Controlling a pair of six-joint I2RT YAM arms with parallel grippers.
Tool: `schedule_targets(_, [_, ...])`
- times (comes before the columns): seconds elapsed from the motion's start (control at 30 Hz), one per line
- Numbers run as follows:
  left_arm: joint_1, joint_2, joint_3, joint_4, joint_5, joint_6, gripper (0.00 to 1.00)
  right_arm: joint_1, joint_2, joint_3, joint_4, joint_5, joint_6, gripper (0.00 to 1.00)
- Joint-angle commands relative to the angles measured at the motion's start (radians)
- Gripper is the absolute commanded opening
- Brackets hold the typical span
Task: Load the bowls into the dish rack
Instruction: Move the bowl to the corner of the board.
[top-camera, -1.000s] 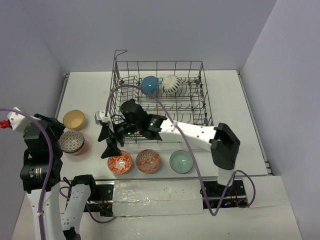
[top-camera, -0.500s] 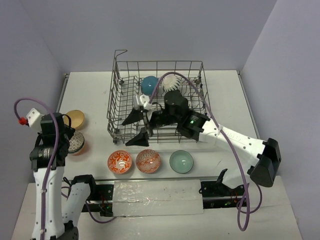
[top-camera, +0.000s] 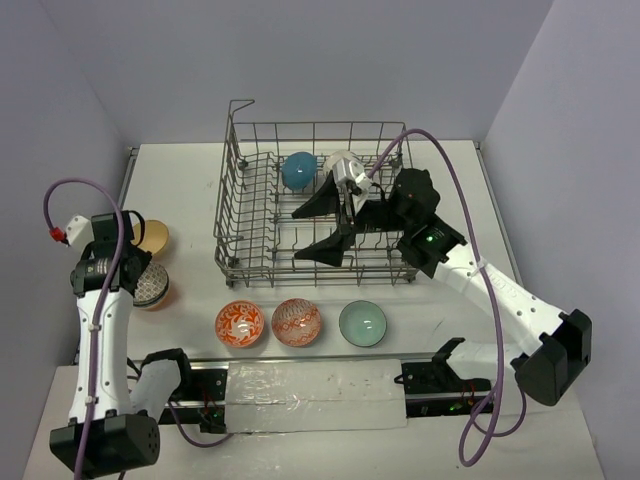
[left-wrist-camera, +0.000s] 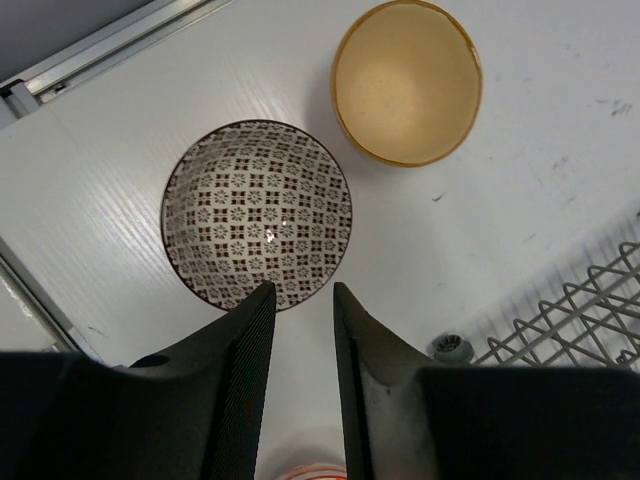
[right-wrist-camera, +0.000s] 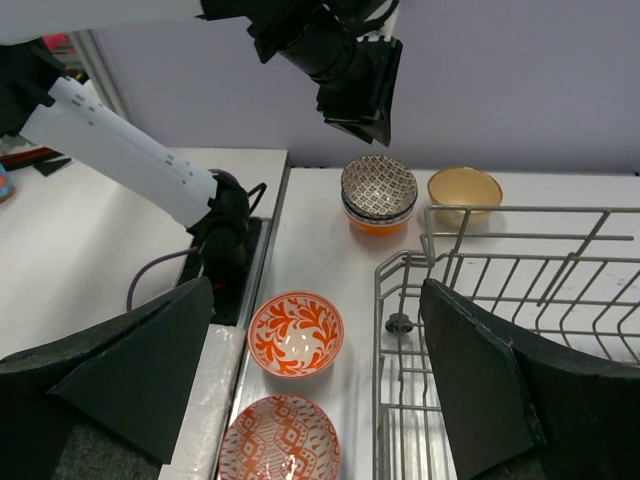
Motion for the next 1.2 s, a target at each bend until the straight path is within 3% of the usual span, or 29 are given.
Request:
schedule_targets(0.0, [0.051, 0.015, 0.003, 0.044, 0.042, 0.048, 0.35, -0.017, 0.004, -0.009, 0.101, -0.063, 0.061, 0.91])
schedule_targets(0.63, [0.103, 0.149, 0.026, 0.119, 0.077, 0.120, 0.35, -0.063, 0.026, -0.023, 0.139, -0.063, 0.104, 0.91])
schedule_targets(1.17, [0.234, 0.081, -0.012, 0.106, 0.080, 0.105, 0.36, -0.092, 0.084, -0.011, 0.155, -0.086, 0.133, 0.91])
